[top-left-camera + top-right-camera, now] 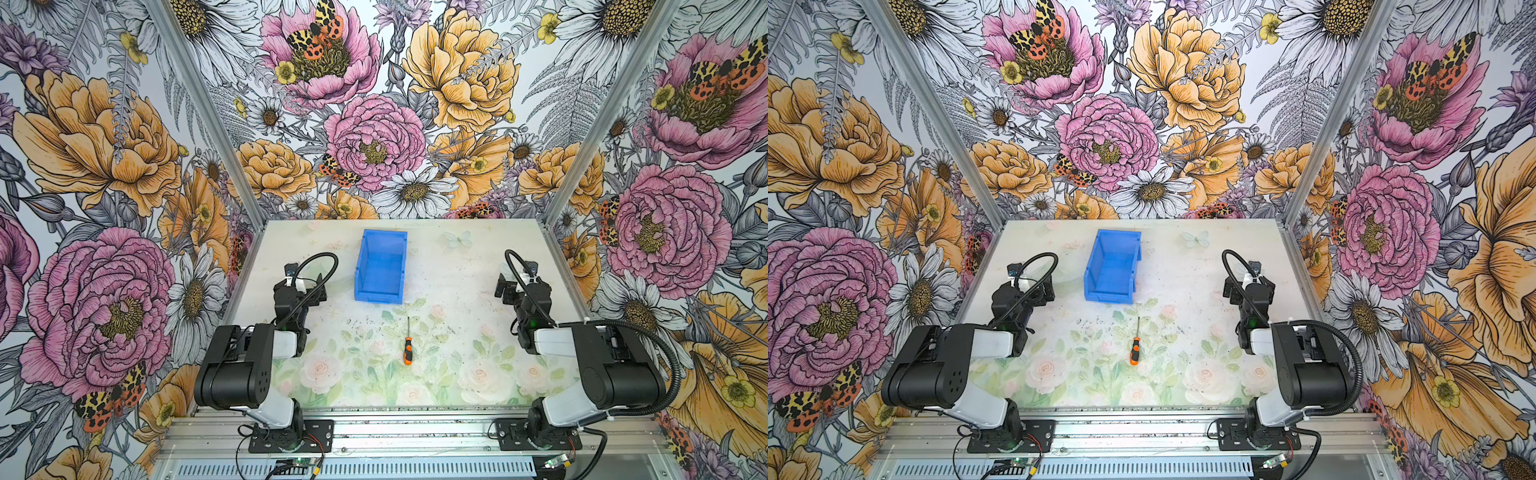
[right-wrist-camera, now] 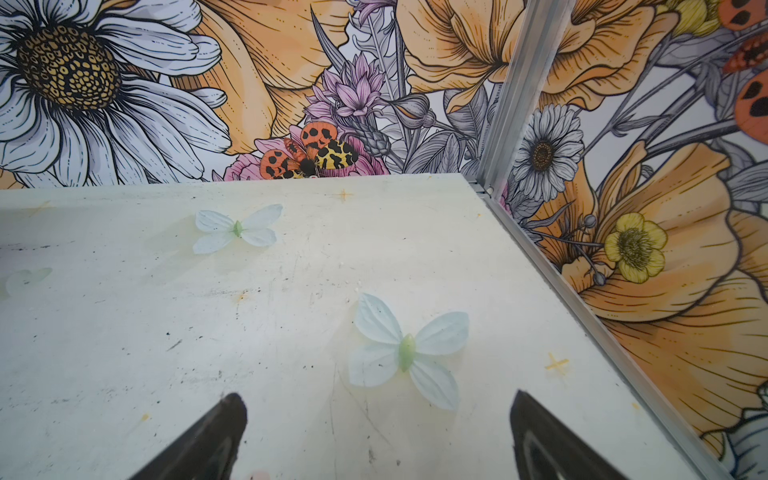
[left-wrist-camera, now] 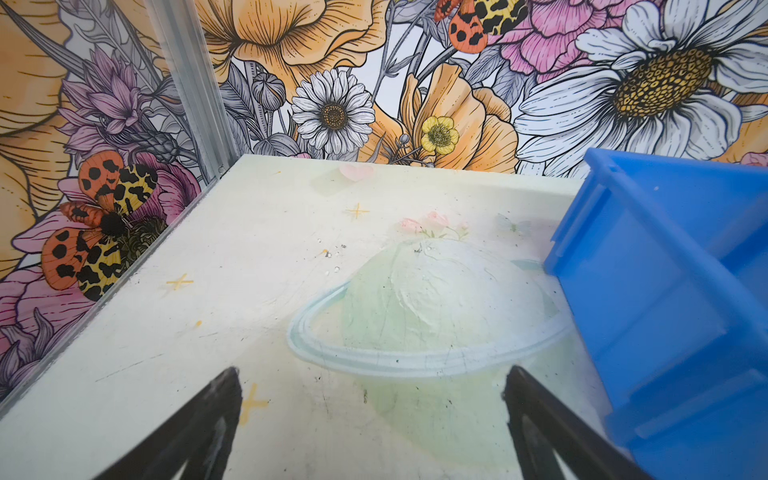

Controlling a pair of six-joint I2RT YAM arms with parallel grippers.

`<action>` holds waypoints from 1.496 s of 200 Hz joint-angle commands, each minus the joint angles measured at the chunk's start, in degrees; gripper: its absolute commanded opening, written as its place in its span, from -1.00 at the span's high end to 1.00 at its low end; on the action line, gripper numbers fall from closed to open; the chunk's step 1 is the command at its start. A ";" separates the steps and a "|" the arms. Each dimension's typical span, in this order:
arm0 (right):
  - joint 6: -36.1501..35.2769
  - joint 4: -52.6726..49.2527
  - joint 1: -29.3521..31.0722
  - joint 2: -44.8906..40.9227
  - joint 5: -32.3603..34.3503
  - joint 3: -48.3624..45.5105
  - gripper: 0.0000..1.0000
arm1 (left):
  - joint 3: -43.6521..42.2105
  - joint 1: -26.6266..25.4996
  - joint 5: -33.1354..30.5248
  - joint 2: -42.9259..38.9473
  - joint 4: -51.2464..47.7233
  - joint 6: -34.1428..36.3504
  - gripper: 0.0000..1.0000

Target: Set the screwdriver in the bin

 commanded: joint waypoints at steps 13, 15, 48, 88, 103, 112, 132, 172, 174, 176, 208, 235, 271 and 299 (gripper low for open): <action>0.56 1.51 -0.02 0.10 0.59 -0.54 -0.99 | 0.13 0.75 1.13 0.00 1.71 -0.52 -0.97; 0.59 1.51 0.04 0.10 0.70 -0.63 -0.99 | 0.13 0.84 1.31 0.00 1.69 -0.56 -0.97; 1.72 -11.69 0.21 -4.49 4.38 4.42 -0.99 | 0.03 1.69 1.81 -2.52 -0.07 -1.36 -0.97; 2.22 -25.23 1.55 -11.98 6.20 7.27 -0.99 | 2.90 1.89 2.63 -9.28 -12.48 -1.64 -0.97; 4.73 -31.30 2.71 -15.88 11.72 8.30 -0.99 | 5.29 1.87 3.68 -11.31 -20.84 -1.72 -0.97; 6.37 -36.02 3.11 -18.10 13.42 9.25 -0.99 | 6.03 1.81 4.59 -12.56 -24.17 -1.72 -0.97; 9.20 -45.05 4.39 -22.46 16.22 10.62 -0.99 | 6.93 0.43 2.84 -15.63 -29.49 -1.47 -0.97; 16.54 -62.94 5.13 -31.13 16.95 12.71 -0.99 | 11.92 -0.28 0.81 -17.56 -40.76 -4.09 -0.97; 16.83 -63.67 5.12 -31.53 16.81 12.90 -0.99 | 12.21 -0.32 0.66 -17.62 -41.40 -4.38 -0.97; 17.23 -64.67 5.21 -31.93 16.49 13.12 -0.99 | 12.60 -0.38 0.49 -17.61 -41.91 -4.65 -0.97; 23.39 -77.34 5.76 -36.06 11.52 15.52 -0.99 | 17.75 -0.94 -2.59 -17.13 -51.61 -12.16 -0.97; 27.90 -83.42 6.41 -36.06 4.57 16.54 -0.99 | 20.82 -1.32 0.37 -15.99 -58.63 -14.67 -0.97; 32.04 -86.99 8.58 -34.06 -2.93 16.44 -0.99 | 22.89 -2.89 6.10 -13.97 -63.72 -15.50 -0.97; 34.32 -87.37 12.62 -33.57 -5.99 15.29 -0.99 | 24.52 -4.64 9.58 -14.27 -69.18 -16.32 -0.97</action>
